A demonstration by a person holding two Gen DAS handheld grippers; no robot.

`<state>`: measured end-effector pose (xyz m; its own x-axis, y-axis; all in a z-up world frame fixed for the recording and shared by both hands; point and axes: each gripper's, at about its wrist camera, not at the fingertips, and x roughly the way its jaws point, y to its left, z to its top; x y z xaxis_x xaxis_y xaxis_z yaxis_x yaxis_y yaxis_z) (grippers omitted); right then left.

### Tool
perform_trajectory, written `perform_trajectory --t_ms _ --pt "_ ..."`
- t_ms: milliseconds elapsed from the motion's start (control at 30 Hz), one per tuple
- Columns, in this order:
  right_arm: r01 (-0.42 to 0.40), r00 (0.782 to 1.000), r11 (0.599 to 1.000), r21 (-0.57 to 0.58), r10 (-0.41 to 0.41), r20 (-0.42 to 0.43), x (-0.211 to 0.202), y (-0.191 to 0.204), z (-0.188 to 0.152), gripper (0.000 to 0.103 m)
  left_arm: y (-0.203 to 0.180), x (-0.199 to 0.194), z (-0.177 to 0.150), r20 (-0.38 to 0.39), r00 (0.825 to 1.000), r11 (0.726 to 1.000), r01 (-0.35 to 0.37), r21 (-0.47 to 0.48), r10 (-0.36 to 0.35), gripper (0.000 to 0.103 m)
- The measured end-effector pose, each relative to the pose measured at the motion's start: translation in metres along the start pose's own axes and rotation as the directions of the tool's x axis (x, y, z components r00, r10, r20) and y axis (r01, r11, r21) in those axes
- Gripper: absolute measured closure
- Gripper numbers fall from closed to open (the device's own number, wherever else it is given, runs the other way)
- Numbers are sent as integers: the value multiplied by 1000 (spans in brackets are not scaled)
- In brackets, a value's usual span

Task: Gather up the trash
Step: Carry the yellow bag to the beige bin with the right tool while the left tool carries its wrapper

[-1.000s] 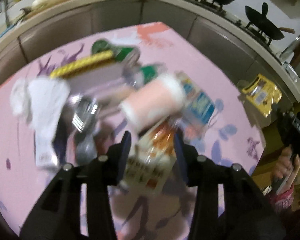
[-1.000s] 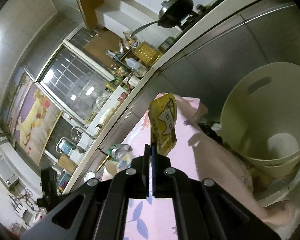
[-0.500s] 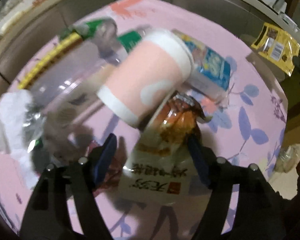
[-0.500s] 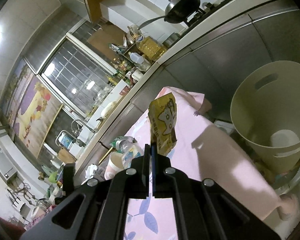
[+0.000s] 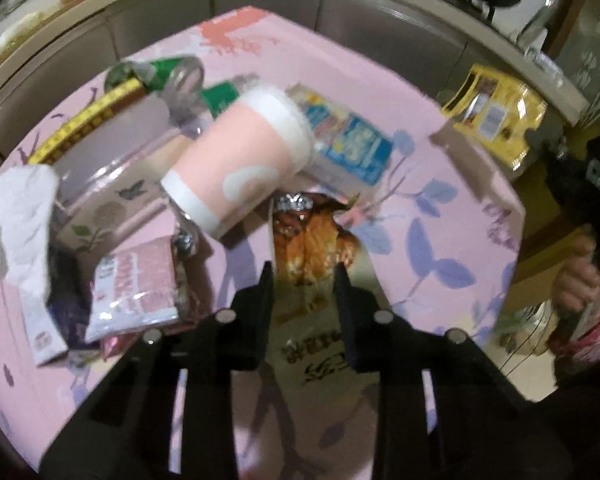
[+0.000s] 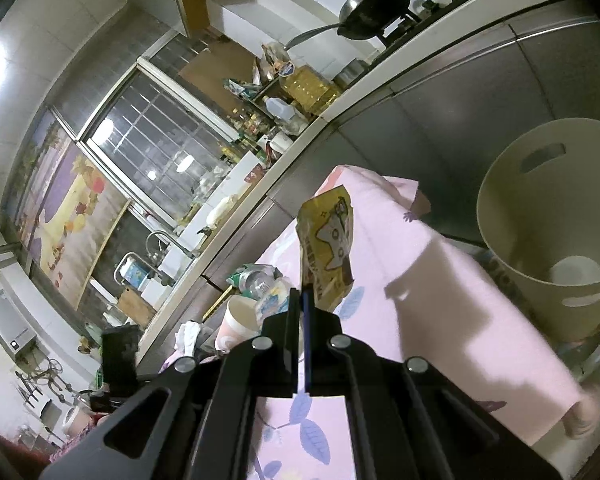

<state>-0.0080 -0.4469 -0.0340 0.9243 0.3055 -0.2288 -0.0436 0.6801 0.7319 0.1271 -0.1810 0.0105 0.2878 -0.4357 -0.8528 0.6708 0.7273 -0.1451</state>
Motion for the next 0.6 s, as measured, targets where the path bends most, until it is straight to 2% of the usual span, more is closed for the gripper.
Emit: perform_trajectory --t_ms 33,67,200,333,467,600 --pt "-1 1000 1000 0 1 3 -1 -1 0 103 -3 -5 0 16 1000 1000 5 -4 -5 82" --pt "-1 1000 1000 -1 1 7 -2 -2 1 103 -7 -12 4 33 999 1000 21 -10 -21 99" --pt "23 999 1000 -20 -22 48 -14 -8 6 103 -18 -23 27 86 994 997 70 -25 -68 98" --pt "70 992 998 5 -70 107 -33 -27 18 103 -45 -8 61 102 988 993 116 26 -119 98" --pt "134 977 990 46 -140 162 -55 -52 27 103 -87 18 101 96 976 978 185 100 -195 98" --pt "217 954 973 79 -229 192 -71 -78 35 103 -143 50 146 77 959 950 258 178 -274 98"
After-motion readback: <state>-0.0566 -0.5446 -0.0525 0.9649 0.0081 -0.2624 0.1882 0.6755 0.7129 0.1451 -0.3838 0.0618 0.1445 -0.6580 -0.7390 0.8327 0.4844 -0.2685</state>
